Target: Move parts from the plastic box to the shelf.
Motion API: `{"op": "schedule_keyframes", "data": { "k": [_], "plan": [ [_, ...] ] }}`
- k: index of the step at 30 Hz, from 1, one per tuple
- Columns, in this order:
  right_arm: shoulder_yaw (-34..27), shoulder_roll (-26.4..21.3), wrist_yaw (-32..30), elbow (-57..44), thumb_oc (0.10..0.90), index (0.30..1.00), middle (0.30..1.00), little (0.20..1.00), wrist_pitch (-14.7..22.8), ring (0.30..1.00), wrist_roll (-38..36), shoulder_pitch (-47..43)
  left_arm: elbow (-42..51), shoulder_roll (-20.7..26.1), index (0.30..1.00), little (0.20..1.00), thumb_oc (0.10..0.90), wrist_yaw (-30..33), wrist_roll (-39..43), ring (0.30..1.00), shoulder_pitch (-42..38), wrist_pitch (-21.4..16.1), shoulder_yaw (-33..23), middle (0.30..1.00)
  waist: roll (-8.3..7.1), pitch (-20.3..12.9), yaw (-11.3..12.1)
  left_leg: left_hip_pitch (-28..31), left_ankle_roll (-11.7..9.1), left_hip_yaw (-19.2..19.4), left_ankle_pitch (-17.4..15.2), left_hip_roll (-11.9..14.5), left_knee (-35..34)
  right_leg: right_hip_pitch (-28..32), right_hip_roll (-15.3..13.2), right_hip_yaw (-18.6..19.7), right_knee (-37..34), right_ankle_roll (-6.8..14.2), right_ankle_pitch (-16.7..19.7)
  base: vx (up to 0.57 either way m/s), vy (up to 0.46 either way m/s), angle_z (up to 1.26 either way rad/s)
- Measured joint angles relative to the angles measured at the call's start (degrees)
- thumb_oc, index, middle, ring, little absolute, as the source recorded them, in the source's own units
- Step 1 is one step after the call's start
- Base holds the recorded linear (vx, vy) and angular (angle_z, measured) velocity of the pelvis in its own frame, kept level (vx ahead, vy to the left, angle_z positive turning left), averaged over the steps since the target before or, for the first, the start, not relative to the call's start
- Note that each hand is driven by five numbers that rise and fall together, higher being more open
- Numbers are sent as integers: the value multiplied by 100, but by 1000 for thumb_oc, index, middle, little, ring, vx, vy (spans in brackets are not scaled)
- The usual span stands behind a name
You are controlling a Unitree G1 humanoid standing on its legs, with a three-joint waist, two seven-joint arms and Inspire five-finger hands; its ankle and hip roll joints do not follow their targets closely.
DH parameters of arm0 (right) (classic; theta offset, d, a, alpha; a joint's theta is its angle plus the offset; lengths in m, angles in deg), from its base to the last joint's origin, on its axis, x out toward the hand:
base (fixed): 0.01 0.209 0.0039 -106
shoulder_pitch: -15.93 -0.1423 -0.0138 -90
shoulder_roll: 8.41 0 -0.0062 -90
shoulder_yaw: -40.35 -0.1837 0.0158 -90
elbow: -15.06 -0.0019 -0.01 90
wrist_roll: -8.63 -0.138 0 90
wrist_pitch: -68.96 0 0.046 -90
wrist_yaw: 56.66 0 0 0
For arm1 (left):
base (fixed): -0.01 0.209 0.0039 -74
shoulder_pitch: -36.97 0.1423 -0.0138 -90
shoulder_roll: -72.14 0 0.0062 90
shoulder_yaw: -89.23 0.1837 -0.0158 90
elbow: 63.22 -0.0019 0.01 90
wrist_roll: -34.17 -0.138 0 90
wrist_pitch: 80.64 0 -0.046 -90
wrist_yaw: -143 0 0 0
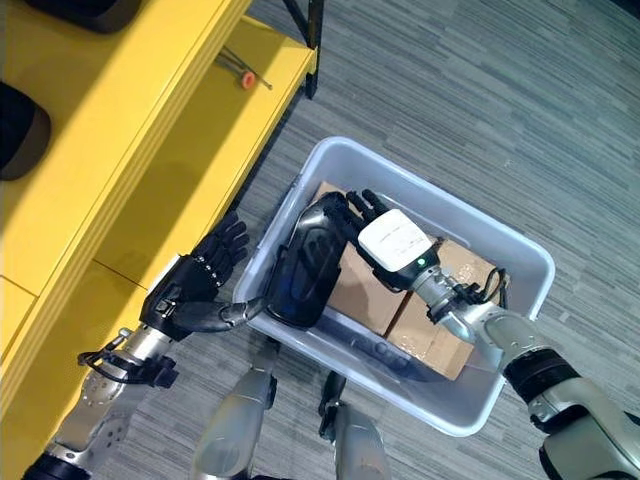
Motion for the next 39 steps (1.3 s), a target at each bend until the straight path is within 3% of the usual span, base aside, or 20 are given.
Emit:
{"op": "schedule_keyframes", "data": {
  "k": [6,16,28,36,37,38,39],
  "plan": [
    [147,3,-15,-3,900,1000,1000,1000,-2,1000,67,5,4,13,1000,1000,900,-157,2,1000,55,-6,-192,1000,-22,13,150,-258,-113,-131,54,44,97,-439,39,-81,580,-128,-229,-55,-61,8],
    [173,197,-177,-2,900,1000,1000,1000,-15,1000,635,1,-5,12,1000,1000,900,-190,-19,1000,109,-6,-205,1000,-39,24,158,-625,-211,-245,157,126,162,-1006,87,-144,1175,-257,-381,-26,-38,2],
    [835,550,-319,936,900,1000,1000,1000,-437,1000,1086,-559,-79,16,1000,1000,900,-184,-276,1000,-141,-161,-331,1000,-32,27,357,-1286,-342,-494,200,143,410,-1703,78,-395,1760,-434,-633,3,-70,10],
    [869,660,-825,842,900,1000,1000,1000,-746,1000,1336,-761,-154,43,1000,1000,900,-179,-284,1000,-212,-165,-326,1000,-16,21,273,-1719,-458,-549,184,200,700,-2208,114,-400,2198,-606,-741,14,-41,-2],
    [868,660,-831,836,810,874,874,874,-769,874,1334,-785,-156,43,1000,1000,900,-177,-283,1000,-232,-165,-335,1000,-12,21,269,-1753,-459,-577,183,207,723,-2240,121,-395,2224,-629,-747,33,-65,2],
    [871,661,-826,839,569,536,536,536,-787,536,1311,-804,-156,45,1000,1000,900,-179,-277,1000,-245,-164,-329,1000,-9,22,270,-1789,-467,-610,174,211,736,-2277,136,-416,2259,-634,-767,27,-40,5],
    [870,654,-786,838,463,388,388,388,-796,388,1232,-852,-151,46,1000,1000,900,-186,-277,1000,-255,-165,-327,1000,-4,20,272,-1852,-495,-624,152,215,773,-2337,135,-431,2309,-658,-800,28,-18,6]
  ]
}}
